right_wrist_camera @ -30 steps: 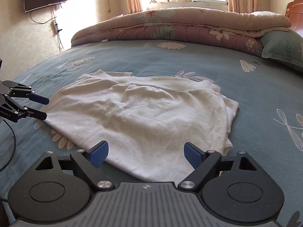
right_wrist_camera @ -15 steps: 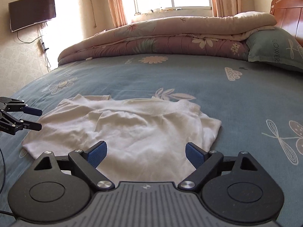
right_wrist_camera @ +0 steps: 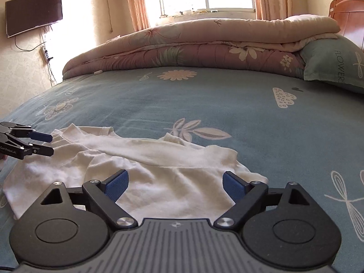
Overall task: Fold clothes
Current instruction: 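Withdraw both open tools above the folded shirt, then move both open tools to the shirt's opposite side edge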
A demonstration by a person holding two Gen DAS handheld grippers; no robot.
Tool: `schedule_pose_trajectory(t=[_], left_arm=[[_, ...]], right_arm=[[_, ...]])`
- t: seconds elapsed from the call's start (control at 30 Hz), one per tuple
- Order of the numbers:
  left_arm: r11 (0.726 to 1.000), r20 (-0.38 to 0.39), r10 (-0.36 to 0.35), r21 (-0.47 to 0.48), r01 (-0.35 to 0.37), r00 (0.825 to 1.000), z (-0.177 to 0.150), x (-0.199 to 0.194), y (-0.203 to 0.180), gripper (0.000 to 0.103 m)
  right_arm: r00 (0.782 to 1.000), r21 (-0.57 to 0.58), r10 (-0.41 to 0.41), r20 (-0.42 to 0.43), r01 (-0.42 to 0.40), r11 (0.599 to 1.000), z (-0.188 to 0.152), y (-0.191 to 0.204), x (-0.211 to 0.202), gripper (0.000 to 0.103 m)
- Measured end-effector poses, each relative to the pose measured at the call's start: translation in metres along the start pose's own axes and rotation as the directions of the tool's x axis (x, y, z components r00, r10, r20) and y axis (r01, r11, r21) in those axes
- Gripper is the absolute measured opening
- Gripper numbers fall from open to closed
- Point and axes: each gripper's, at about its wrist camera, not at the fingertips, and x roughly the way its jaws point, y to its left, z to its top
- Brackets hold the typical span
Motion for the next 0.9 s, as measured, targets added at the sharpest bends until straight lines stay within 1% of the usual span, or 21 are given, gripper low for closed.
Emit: schedule_pose_trajectory(t=[0.03, 0.07, 0.1, 0.13, 0.2, 0.3, 0.37, 0.43, 0.47, 0.5, 0.57, 0.6, 0.63, 0.7, 0.73, 0.77, 0.8, 0.83, 0.87, 0.9], left_arm=[[1.0, -0.019, 0.019, 0.0, -0.019, 1.0, 0.0, 0.008, 0.0, 0.07], [0.999, -0.045, 0.049, 0.007, -0.049, 0.998, -0.003, 0.016, 0.0, 0.07], [0.998, -0.046, 0.06, 0.022, -0.059, 0.997, -0.006, 0.018, 0.001, 0.07], [0.997, -0.043, 0.064, 0.037, -0.063, 0.997, -0.008, 0.014, 0.0, 0.07], [0.994, -0.065, 0.089, 0.061, -0.085, 0.994, -0.006, 0.005, -0.004, 0.07], [0.988, -0.052, 0.113, 0.109, -0.107, 0.992, -0.004, -0.017, -0.016, 0.07], [0.977, -0.026, 0.102, 0.193, -0.095, 0.995, -0.007, -0.035, -0.035, 0.071], [0.947, -0.011, 0.086, 0.31, -0.078, 0.996, -0.015, -0.05, -0.061, 0.074], [0.921, -0.014, 0.076, 0.384, -0.065, 0.997, -0.023, -0.056, -0.076, 0.075], [0.884, -0.017, 0.067, 0.465, -0.052, 0.998, -0.032, -0.063, -0.092, 0.075], [0.804, -0.019, 0.058, 0.593, -0.035, 0.998, -0.052, -0.073, -0.119, 0.075], [0.758, -0.018, 0.06, 0.652, -0.034, 0.998, -0.063, -0.077, -0.131, 0.075], [0.707, -0.014, 0.077, 0.705, -0.045, 0.997, -0.075, -0.08, -0.143, 0.075], [0.609, 0.0, 0.136, 0.789, -0.083, 0.991, -0.096, -0.083, -0.157, 0.075], [0.572, 0.003, 0.159, 0.814, -0.094, 0.987, -0.105, -0.084, -0.159, 0.075], [0.544, 0.006, 0.18, 0.833, -0.104, 0.984, -0.112, -0.085, -0.158, 0.075], [0.521, 0.012, 0.208, 0.845, -0.121, 0.978, -0.118, -0.085, -0.156, 0.075], [0.511, 0.023, 0.23, 0.848, -0.141, 0.973, -0.122, -0.085, -0.152, 0.075], [0.508, 0.032, 0.242, 0.847, -0.155, 0.97, -0.123, -0.086, -0.148, 0.075], [0.503, 0.037, 0.261, 0.848, -0.168, 0.965, -0.123, -0.084, -0.146, 0.075]], right_arm=[[1.0, -0.006, -0.006, -0.012, 0.006, 1.0, 0.001, 0.002, 0.008, 0.093], [0.999, -0.008, -0.021, -0.045, 0.021, 1.0, -0.001, 0.001, 0.018, 0.093], [0.994, -0.002, -0.042, -0.096, 0.042, 0.999, -0.006, -0.003, 0.028, 0.093], [0.991, 0.002, -0.054, -0.126, 0.055, 0.998, -0.011, -0.008, 0.033, 0.092], [0.995, 0.012, -0.026, -0.092, 0.028, 1.0, -0.017, -0.017, 0.018, 0.091], [0.996, 0.045, -0.047, -0.073, 0.05, 0.998, -0.016, -0.02, -0.014, 0.093], [0.997, -0.003, -0.052, -0.062, 0.052, 0.999, -0.015, -0.01, -0.034, 0.093], [0.996, -0.106, -0.067, -0.064, 0.06, 0.993, -0.019, 0.009, -0.049, 0.094], [0.995, -0.173, -0.073, -0.068, 0.06, 0.983, -0.023, 0.022, -0.056, 0.095], [0.994, -0.239, -0.08, -0.072, 0.061, 0.969, -0.028, 0.034, -0.062, 0.095], [0.992, -0.368, -0.094, -0.078, 0.059, 0.928, -0.037, 0.06, -0.075, 0.095], [0.99, -0.439, -0.113, -0.083, 0.066, 0.896, -0.044, 0.072, -0.08, 0.095], [0.986, -0.514, -0.14, -0.087, 0.076, 0.854, -0.053, 0.084, -0.083, 0.095], [0.974, -0.648, -0.211, -0.084, 0.108, 0.754, -0.072, 0.1, -0.088, 0.095], [0.966, -0.704, -0.245, -0.077, 0.121, 0.7, -0.082, 0.105, -0.091, 0.095], [0.959, -0.751, -0.276, -0.071, 0.131, 0.648, -0.091, 0.107, -0.094, 0.095], [0.949, -0.785, -0.306, -0.07, 0.137, 0.604, -0.1, 0.107, -0.096, 0.095], [0.939, -0.81, -0.336, -0.072, 0.142, 0.569, -0.107, 0.105, -0.098, 0.095], [0.929, -0.827, -0.363, -0.071, 0.149, 0.542, -0.113, 0.101, -0.098, 0.095], [0.922, -0.836, -0.382, -0.067, 0.157, 0.525, -0.118, 0.098, -0.099, 0.096]])
